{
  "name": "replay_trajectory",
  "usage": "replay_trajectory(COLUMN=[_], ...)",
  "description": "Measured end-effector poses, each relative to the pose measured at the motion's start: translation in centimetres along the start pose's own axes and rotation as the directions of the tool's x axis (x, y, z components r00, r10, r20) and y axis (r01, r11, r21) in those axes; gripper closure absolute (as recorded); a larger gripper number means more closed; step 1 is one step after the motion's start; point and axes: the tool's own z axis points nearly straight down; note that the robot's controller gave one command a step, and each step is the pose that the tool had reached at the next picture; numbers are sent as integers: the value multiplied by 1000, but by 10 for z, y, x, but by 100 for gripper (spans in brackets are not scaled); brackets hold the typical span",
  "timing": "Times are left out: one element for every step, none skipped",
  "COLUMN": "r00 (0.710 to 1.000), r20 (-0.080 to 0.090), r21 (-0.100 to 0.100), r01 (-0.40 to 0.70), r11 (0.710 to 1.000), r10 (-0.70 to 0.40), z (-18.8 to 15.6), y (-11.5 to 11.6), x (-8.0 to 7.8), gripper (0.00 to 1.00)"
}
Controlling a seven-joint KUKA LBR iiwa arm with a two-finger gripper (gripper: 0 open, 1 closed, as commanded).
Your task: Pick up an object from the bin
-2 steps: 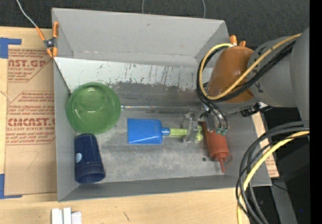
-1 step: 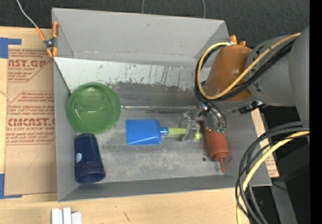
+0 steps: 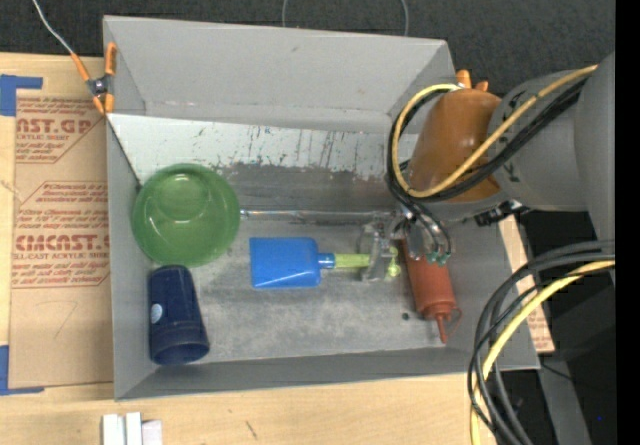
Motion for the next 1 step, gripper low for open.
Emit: replay_trajectory(r00=[999], r20=[1], r21=[0], r01=[34], r11=[999], r10=[-34], z=[-4], y=[-4], x=[-3], gripper=[100])
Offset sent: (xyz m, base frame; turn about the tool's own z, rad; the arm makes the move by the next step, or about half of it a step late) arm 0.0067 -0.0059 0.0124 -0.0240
